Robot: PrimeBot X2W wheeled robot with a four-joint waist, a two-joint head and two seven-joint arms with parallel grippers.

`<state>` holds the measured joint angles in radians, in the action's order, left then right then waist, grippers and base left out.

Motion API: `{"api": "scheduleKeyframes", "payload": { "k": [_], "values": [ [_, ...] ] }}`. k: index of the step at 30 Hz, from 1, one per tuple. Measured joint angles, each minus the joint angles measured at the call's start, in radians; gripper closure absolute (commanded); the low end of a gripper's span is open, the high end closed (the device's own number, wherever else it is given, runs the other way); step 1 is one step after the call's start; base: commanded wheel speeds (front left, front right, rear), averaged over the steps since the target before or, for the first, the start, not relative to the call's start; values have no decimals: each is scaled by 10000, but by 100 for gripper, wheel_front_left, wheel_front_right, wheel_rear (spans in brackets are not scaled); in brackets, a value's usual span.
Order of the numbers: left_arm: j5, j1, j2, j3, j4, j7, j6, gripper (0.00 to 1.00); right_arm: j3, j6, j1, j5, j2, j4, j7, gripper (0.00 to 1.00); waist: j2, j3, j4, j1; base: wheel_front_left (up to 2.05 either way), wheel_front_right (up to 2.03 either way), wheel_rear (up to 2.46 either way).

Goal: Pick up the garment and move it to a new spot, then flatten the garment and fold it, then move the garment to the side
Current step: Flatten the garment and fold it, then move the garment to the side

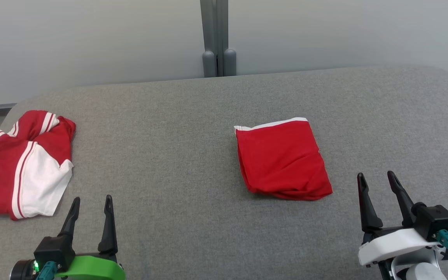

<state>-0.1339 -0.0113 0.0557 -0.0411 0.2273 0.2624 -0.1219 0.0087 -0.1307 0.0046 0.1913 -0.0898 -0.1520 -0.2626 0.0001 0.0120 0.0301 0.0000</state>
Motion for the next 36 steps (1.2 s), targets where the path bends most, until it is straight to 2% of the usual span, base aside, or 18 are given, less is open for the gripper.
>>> {"api": "scheduleKeyframes", "payload": {
  "k": [25, 31, 36],
  "values": [
    [27, -37, -12, -142, -10, 0, 4, 0, 151, 0, -54, -278, 0, -190, 0, 0, 0, 42, 46, 0, 0, 0, 0],
    [25, -39, -21, -88, -4, 0, 4, 0, 719, 0, -1135, -326, -222, -660, 0, 0, 0, -1, 69, 0, 0, 0, 0],
    [-2, 16, -33, 77, 58, 2, 2, 0, 1246, 0, -2615, -431, -623, -1875, 98, 0, 0, -85, 227, 0, 0, 0, 0]
  ]
}}
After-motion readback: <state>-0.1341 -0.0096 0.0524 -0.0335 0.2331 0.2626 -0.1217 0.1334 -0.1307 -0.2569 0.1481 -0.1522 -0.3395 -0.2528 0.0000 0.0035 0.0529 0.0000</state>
